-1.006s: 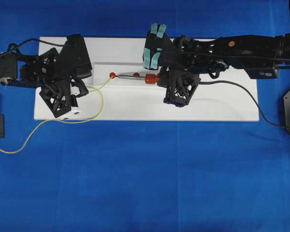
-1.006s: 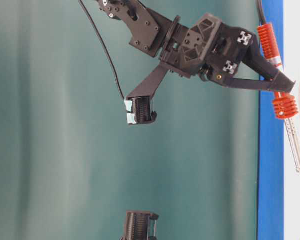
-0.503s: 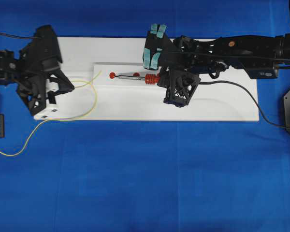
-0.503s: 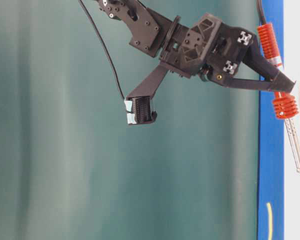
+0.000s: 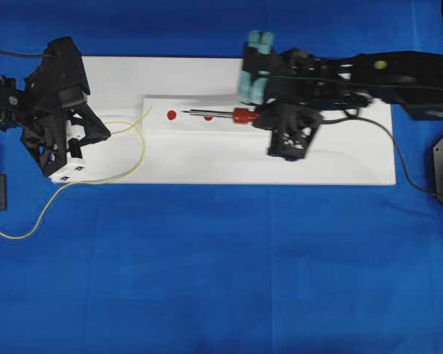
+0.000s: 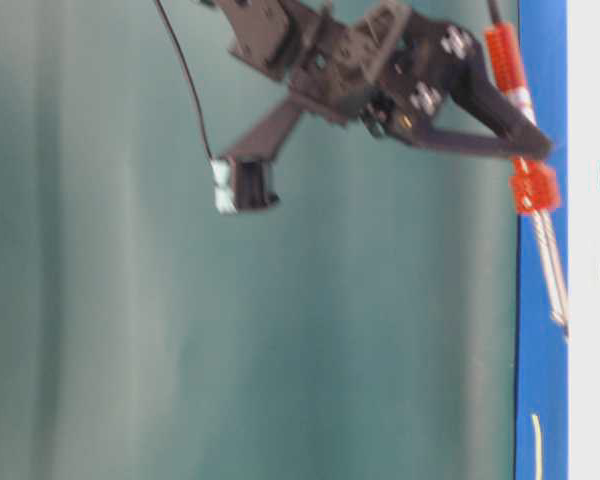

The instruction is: Touch the tip of the soldering iron to the tip of the solder at the mark.

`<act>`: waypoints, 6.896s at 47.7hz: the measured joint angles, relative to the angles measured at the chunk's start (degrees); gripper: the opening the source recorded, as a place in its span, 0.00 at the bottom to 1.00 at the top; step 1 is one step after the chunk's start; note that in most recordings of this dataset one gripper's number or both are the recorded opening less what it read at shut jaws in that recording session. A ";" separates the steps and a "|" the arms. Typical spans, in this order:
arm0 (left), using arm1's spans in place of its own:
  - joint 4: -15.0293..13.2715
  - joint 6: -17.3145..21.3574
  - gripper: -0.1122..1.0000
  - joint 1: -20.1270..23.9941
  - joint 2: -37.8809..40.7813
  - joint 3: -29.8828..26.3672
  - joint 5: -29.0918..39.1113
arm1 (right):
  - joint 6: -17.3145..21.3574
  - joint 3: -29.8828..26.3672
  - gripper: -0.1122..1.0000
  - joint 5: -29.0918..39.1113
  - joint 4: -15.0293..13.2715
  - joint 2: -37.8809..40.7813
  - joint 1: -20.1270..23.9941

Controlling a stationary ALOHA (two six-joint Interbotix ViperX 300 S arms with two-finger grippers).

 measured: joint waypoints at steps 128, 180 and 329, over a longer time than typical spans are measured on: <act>0.00 -0.35 0.13 -0.70 25.58 -18.19 -0.35 | 2.02 9.93 0.16 -4.57 -1.23 -7.12 -0.79; 0.00 -0.35 0.13 -0.79 25.58 -18.19 -0.26 | 2.02 8.53 0.16 -5.98 -1.23 -1.32 -0.79; 0.00 0.53 0.13 -0.79 16.08 -14.59 1.32 | 2.11 8.17 0.16 -5.19 -1.14 -1.14 -0.44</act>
